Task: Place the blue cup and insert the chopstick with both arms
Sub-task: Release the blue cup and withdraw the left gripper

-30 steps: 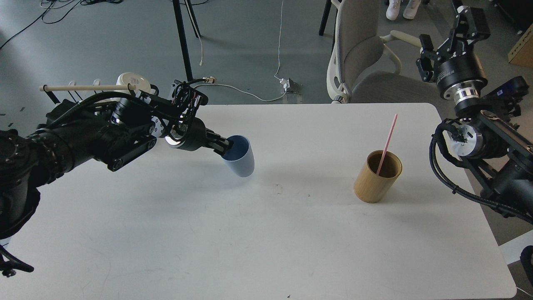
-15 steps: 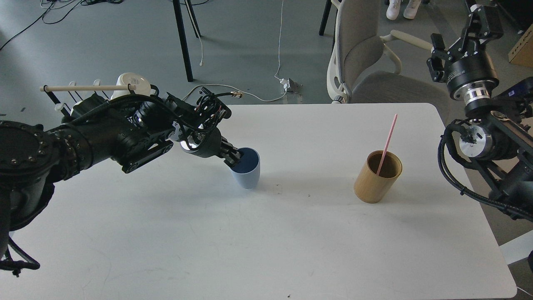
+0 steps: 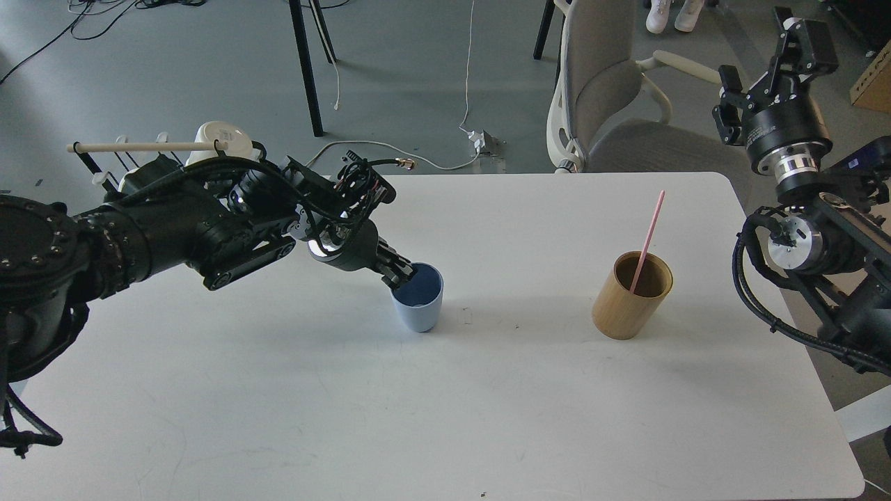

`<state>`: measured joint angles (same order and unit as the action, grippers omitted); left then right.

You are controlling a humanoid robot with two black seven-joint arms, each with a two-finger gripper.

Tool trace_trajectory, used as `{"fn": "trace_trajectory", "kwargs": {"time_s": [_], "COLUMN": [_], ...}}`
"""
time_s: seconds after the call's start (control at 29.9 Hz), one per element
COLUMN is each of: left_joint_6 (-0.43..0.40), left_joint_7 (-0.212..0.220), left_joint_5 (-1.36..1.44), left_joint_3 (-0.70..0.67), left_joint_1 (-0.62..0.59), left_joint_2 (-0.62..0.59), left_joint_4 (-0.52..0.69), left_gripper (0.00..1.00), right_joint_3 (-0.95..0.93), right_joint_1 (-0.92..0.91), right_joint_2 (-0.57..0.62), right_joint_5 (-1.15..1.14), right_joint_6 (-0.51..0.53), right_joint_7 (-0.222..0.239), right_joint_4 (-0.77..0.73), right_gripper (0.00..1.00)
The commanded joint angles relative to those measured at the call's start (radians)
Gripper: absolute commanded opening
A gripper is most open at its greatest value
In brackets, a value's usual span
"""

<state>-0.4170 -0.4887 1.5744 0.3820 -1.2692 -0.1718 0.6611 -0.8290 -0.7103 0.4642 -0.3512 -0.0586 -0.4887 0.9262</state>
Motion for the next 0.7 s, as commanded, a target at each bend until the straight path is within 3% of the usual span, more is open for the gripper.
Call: {"fn": "trace_trajectory", "kwargs": {"time_s": [0.0,0.07,0.13,0.17,0.27,0.53,0.6,0.67], "left_joint_6": [-0.005,-0.005,-0.006,-0.009,-0.043,-0.066,-0.071,-0.072], "left_joint_7": [0.0,0.0,0.0,0.0,0.0,0.0,0.0,0.0], "left_joint_5": [-0.013,-0.036,-0.091,-0.135,-0.275,-0.779,-0.917,-1.057], "left_joint_3": [-0.011,-0.041,-0.098,-0.141,-0.257,-0.515,-0.587,-0.656], "left_joint_1": [-0.009,-0.019,-0.018,-0.015,0.013,0.192,0.238,0.275], "left_joint_2": [-0.008,-0.029,-0.057,-0.069,-0.08,-0.13,-0.13,-0.121], "left_joint_4": [-0.003,-0.014,-0.041,-0.073,-0.155,-0.163,-0.163,-0.163], "left_gripper": [0.36,0.53,0.77,0.81,0.87,0.9,0.91,0.91], "right_joint_3": [0.001,0.007,0.016,0.031,0.082,0.309,0.373,0.451], "right_joint_1": [0.003,0.003,0.0,-0.008,-0.038,-0.029,-0.011,0.008], "right_joint_2": [0.002,0.016,0.045,0.065,0.154,0.45,0.479,0.479], "right_joint_5": [0.0,-0.015,-0.035,-0.06,-0.181,-0.636,-0.704,-0.782], "right_joint_6": [0.002,0.002,0.002,0.002,0.002,-0.026,-0.102,-0.254], "right_joint_7": [0.0,0.0,0.0,0.0,0.0,0.0,0.0,0.0], "right_joint_4": [0.0,0.002,0.008,0.011,0.014,0.169,0.189,0.183], "right_gripper": [0.95,0.95,0.95,0.95,0.95,0.95,0.95,0.95]}}
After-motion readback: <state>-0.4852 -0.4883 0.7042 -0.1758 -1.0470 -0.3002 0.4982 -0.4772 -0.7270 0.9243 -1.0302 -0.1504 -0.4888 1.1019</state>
